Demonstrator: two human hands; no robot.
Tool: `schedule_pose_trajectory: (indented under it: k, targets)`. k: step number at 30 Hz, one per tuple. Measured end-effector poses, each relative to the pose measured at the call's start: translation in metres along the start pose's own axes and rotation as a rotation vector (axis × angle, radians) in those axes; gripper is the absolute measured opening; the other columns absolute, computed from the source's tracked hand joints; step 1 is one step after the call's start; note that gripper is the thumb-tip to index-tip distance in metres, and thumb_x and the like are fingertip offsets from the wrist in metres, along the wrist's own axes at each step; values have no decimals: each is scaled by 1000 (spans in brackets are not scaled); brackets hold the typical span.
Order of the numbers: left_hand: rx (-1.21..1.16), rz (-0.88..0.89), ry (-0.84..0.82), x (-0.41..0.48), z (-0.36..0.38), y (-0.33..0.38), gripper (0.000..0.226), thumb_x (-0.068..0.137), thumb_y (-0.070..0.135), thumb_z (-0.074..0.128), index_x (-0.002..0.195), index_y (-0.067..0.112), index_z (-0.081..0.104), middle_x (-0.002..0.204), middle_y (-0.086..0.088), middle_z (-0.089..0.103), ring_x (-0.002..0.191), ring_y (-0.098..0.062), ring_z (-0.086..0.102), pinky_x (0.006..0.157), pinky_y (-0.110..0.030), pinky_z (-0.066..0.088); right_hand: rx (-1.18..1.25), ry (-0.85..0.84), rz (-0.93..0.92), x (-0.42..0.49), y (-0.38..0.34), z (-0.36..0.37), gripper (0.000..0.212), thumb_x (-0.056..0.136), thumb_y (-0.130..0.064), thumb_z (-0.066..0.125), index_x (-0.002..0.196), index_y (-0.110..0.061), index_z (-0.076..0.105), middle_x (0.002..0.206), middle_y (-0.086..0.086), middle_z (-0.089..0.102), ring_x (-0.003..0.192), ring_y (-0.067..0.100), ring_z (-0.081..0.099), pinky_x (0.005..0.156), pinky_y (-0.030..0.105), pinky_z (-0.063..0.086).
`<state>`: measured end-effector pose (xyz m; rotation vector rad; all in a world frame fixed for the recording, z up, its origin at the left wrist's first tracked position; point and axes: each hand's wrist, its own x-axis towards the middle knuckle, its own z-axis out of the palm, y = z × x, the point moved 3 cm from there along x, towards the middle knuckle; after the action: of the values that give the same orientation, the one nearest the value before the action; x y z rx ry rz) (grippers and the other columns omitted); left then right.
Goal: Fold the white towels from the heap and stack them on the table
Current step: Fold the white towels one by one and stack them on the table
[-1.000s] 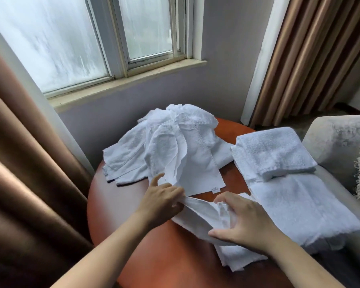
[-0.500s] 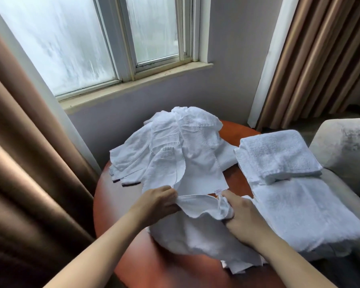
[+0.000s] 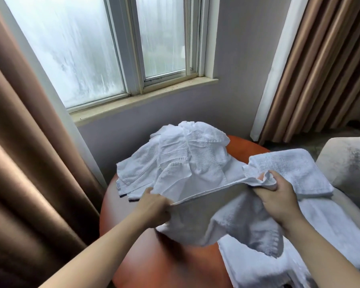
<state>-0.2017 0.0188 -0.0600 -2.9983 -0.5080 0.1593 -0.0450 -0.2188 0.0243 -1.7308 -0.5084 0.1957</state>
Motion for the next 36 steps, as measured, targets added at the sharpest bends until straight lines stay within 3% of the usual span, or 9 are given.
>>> schedule_pose_trajectory:
  k: [4, 8, 11, 15, 17, 19, 24, 30, 36]
  targets:
    - [-274, 73, 310, 5, -20, -14, 44, 70, 33, 30, 93, 16, 64, 73, -7, 67, 80, -29, 63, 104, -35, 38, -5, 156, 102, 17, 7, -18, 15, 79, -6, 76, 86, -6, 63, 80, 3, 62, 79, 17, 58, 70, 28, 43]
    - [-407, 288, 541, -3, -48, -12, 25, 73, 21, 39, 93, 21, 55, 70, 1, 64, 62, -24, 57, 49, -25, 43, -368, 242, 174, 16, 21, -30, 31, 79, -17, 78, 99, -7, 55, 95, 13, 62, 96, 38, 57, 72, 36, 38]
    - [-396, 418, 592, -6, -60, -1, 20, 75, 17, 45, 93, 23, 50, 70, 2, 60, 60, -19, 49, 44, -24, 39, -696, 54, 137, 5, 31, -14, 74, 74, -19, 79, 137, -12, 40, 136, 18, 48, 125, 38, 43, 95, 42, 37]
    - [-409, 503, 547, -10, -66, 19, 19, 74, 19, 47, 91, 18, 57, 72, 0, 61, 60, -22, 52, 43, -27, 41, -721, -296, -237, -21, 22, 49, 98, 58, -45, 80, 143, -27, 34, 149, -8, 33, 143, 14, 20, 119, 37, 11]
    - [-394, 514, 527, -12, -68, 26, 26, 72, 23, 46, 90, 15, 64, 71, 0, 63, 59, -22, 54, 44, -24, 37, -655, -428, -293, -32, 16, 79, 70, 56, -60, 63, 122, -44, 45, 129, -28, 44, 128, -7, 32, 119, 44, 4]
    - [-377, 482, 502, -13, -73, 26, 29, 75, 27, 49, 93, 14, 66, 71, -1, 65, 61, -23, 56, 47, -24, 36, -566, -423, -305, -34, 10, 92, 17, 67, -46, 65, 78, -42, 52, 76, -27, 57, 83, -17, 46, 113, 50, 18]
    - [-378, 261, 177, -12, -70, 12, 25, 78, 38, 72, 85, 19, 59, 73, -3, 63, 72, -27, 55, 60, -32, 33, -551, -434, -283, -32, -4, 93, 5, 68, -48, 52, 66, -51, 48, 62, -19, 54, 62, 5, 46, 61, 30, 33]
    - [-424, 181, -8, -13, -59, -4, 34, 74, 27, 70, 67, 21, 37, 68, 3, 49, 69, -20, 46, 60, -30, 35, -550, -260, -270, -21, -7, 85, 20, 80, -14, 70, 68, -21, 56, 60, -9, 56, 66, 23, 56, 62, 43, 46]
    - [-284, 105, 4, -17, -36, -37, 40, 74, 33, 67, 63, 20, 31, 60, 6, 41, 71, -27, 49, 60, -31, 36, -544, -132, -230, -7, -14, 59, 26, 80, -8, 67, 64, -23, 52, 61, -8, 56, 66, 23, 55, 63, 44, 46]
